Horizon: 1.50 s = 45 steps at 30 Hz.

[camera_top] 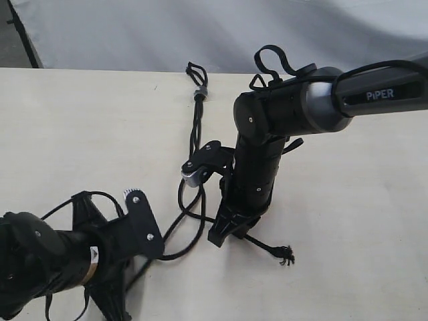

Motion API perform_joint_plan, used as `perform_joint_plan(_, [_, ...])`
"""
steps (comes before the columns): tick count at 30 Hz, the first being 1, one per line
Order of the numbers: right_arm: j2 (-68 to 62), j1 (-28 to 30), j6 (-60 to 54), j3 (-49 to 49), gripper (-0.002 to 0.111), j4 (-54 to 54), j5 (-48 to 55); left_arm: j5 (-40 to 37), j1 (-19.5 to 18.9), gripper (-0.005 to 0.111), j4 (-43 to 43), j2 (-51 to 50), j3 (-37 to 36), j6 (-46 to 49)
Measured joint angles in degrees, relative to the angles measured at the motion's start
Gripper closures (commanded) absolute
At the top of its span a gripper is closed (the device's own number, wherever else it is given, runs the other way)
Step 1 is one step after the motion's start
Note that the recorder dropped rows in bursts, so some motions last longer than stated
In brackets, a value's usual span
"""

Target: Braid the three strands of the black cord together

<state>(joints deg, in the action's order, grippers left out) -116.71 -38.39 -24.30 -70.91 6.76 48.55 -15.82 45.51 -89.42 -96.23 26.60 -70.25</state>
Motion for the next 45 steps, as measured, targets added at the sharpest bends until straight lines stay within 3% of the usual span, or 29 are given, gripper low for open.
perform_joint_plan(6, [0.0,0.0,0.0,0.0,0.109,0.0,0.0,27.1,0.0,0.105,0.8,1.6,0.3,2.0])
perform_joint_plan(9, [0.0,0.0,0.0,0.0,0.109,0.0,0.0,34.7,0.0,0.105,-0.3,2.0,-0.1,1.8])
perform_joint_plan(11, [0.0,0.0,0.0,0.0,0.109,0.0,0.0,34.5,0.0,0.105,-1.6,2.8,-0.4,0.3])
perform_joint_plan(17, [0.0,0.0,0.0,0.0,0.109,0.0,0.0,23.7,0.1,0.105,-2.9,4.4,-0.4,-5.6])
perform_joint_plan(29, [0.0,0.0,0.0,0.0,0.109,0.0,0.0,10.8,0.1,0.105,-3.1,4.5,-1.0,-5.4])
perform_joint_plan(45, [0.0,-0.3,0.1,0.0,0.108,-0.1,-0.1,14.5,0.1,0.105,-3.1,5.8,-4.6,-7.1])
